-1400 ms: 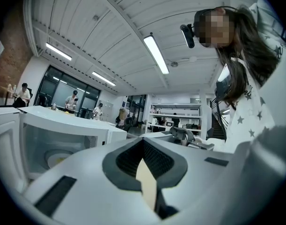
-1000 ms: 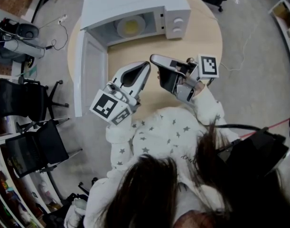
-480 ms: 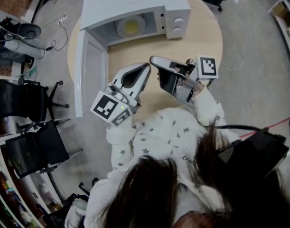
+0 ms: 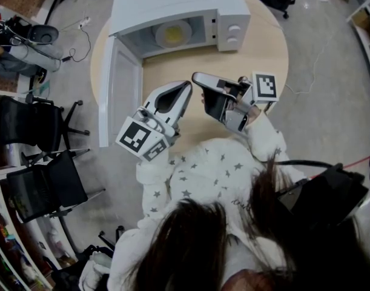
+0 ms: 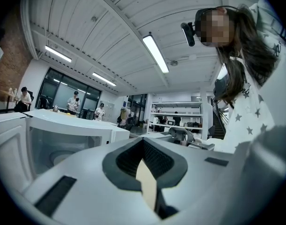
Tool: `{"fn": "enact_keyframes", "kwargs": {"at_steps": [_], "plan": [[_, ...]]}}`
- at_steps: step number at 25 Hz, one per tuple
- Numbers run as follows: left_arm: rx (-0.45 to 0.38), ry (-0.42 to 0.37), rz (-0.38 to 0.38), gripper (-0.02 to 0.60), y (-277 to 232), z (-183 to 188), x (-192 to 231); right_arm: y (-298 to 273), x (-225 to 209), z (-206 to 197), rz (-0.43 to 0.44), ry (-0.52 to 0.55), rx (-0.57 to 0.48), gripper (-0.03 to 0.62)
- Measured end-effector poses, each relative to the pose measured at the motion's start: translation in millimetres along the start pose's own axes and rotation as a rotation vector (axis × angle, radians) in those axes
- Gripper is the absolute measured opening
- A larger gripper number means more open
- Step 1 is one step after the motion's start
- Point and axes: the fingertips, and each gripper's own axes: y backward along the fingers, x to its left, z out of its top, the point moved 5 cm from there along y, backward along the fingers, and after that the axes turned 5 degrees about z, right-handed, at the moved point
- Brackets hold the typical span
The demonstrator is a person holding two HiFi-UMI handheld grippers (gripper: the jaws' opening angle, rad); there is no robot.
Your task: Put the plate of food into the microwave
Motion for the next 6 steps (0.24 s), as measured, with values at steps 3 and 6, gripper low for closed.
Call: {"fn": "enact_keyframes", "kwargs": {"at_steps": [3,6], "plan": [[0.002,0.001,0.003,-0.005,0.6,-0.3,0.7,-0.2,-0.7,0.4,-0.002,0.006,0.000,0.005],[0.005,0.001,0.003,-0.005,0.5,-0.7,1.2,0.7,-1.4,1.9,-0.007,0.021,-0.004,0.005]]}}
